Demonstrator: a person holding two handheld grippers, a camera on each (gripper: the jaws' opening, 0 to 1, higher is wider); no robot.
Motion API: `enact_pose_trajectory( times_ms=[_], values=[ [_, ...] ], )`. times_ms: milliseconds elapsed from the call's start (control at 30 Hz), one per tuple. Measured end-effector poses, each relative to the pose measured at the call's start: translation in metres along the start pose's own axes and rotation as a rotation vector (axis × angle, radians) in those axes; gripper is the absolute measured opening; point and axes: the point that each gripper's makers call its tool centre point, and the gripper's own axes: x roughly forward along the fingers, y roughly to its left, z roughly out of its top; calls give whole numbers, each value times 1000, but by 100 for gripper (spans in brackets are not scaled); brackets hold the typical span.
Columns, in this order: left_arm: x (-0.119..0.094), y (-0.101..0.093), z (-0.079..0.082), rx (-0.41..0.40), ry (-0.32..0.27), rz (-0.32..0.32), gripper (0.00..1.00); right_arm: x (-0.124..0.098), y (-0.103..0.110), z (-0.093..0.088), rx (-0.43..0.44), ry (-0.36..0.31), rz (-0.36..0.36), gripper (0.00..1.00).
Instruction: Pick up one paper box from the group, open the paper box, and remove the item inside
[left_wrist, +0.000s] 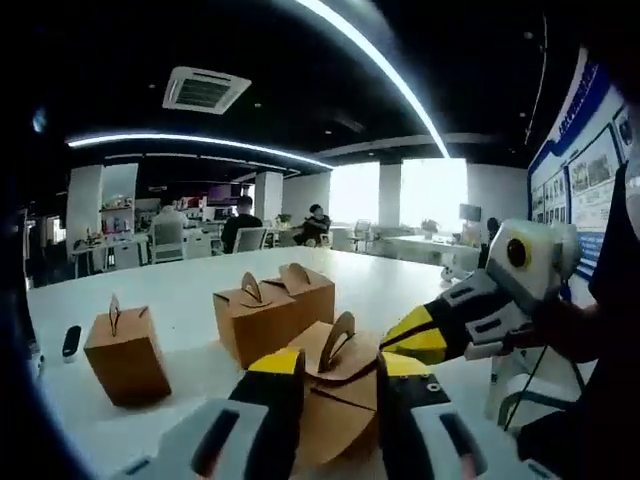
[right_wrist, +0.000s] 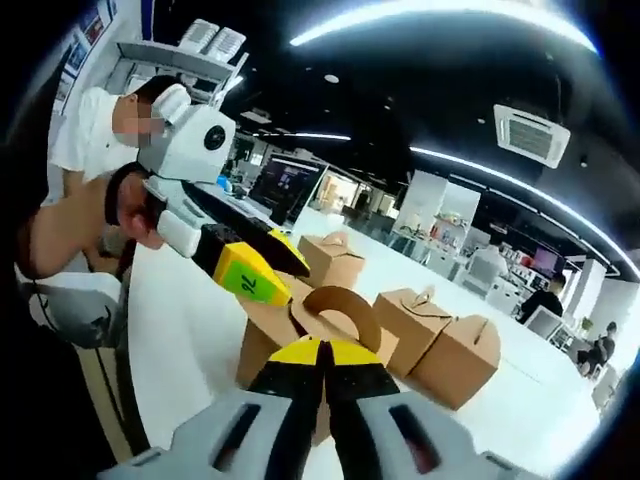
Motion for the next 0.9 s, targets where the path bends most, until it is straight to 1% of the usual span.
enact_pose_trajectory(
  times_ms=[67,100,133,167,233,367,433,467,500,567,600,633,700,767,867,900],
  values=[
    [5,1,-13,13,66,-18,32,0,0,0,-14,4,-5,3],
    [7,2,-15,23,74,-20,33,0,1,0,-19,8,-4,3],
    [8,3,-8,20,43,-26,35,0,1,-1,-23,16,-2,3],
    [10,4,-7,16,43,-26,36,0,1,-1,-25,13,1,3],
    [11,6,-10,46,66,-26,37,1,1,-2,-23,18,4,3],
    [14,7,-10,40,73,-55,37,2,1,-3,-14,22,3,3],
    [14,7,-11,47,83,-61,37,2,1,0,-41,19,-5,4],
    [14,6,-11,65,89,-67,37,2,1,2,-57,16,-5,7],
    [14,6,-11,67,92,-70,37,2,-1,5,-92,18,-10,11],
    [14,6,-11,73,100,-79,36,3,-3,10,-202,48,-19,17],
    [14,6,-11,75,104,-83,36,3,0,11,-257,69,-7,20],
    [14,6,-11,79,108,-86,36,2,2,12,-286,87,0,21],
    [13,5,-12,86,115,-92,36,2,7,12,-366,146,29,22],
    [13,6,-12,92,126,-103,36,3,12,8,-450,209,59,22],
    [13,5,-12,102,139,-113,36,5,13,9,-515,242,51,21],
    [13,5,-12,105,141,-113,36,7,12,9,-524,250,46,21]
  ],
)
